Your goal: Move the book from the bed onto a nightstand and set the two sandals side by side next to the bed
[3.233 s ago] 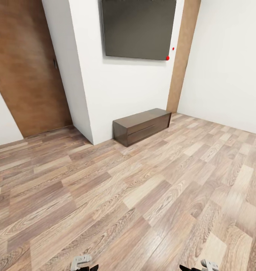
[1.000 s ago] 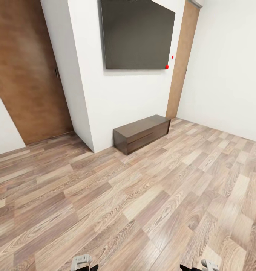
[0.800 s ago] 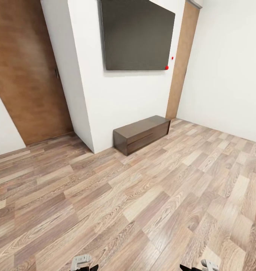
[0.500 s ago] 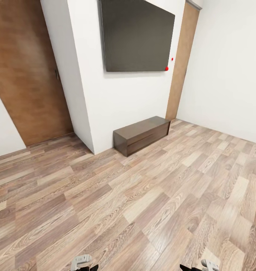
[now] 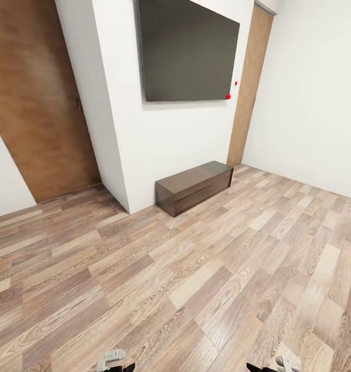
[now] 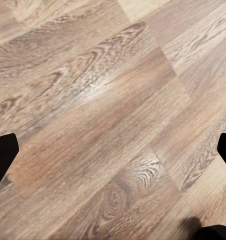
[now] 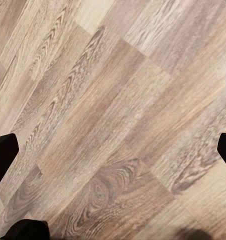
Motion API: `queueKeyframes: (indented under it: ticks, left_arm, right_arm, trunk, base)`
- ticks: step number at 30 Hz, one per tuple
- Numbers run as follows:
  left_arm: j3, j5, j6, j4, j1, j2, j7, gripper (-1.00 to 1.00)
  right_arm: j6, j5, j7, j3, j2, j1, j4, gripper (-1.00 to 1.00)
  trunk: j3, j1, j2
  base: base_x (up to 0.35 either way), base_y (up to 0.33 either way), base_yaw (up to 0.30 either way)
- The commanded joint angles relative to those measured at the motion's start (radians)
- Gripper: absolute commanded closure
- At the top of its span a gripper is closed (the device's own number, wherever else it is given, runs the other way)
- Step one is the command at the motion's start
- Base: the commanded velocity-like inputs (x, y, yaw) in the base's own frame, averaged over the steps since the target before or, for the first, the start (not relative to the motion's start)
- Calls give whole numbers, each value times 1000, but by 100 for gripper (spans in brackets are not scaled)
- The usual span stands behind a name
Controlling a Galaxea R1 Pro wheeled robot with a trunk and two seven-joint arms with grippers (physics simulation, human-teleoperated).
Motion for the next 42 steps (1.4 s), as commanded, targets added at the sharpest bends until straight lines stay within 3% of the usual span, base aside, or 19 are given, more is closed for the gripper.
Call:
queueKeyframes:
  ticks: [1,27,42]
  left_arm:
    - [8,-11,-4,1,-1,0,-2,-100]
    - [8,-9,-4,1,-1,0,-2,-100]
    - [9,-8,-4,0,-1,0,-2,-100]
  right_arm:
    - [6,5,6,-8,0,-1,-1,-100]
    - [6,4,6,-8,1,-1,-1,-100]
    - [6,6,7,-8,0,-1,-1,-100]
  trunk:
    - [-1,0,0]
    - [-1,0,0]
    - [-1,0,0]
  base:
    - [0,0,0]
    - [2,0,0]
    - [285,0,0]
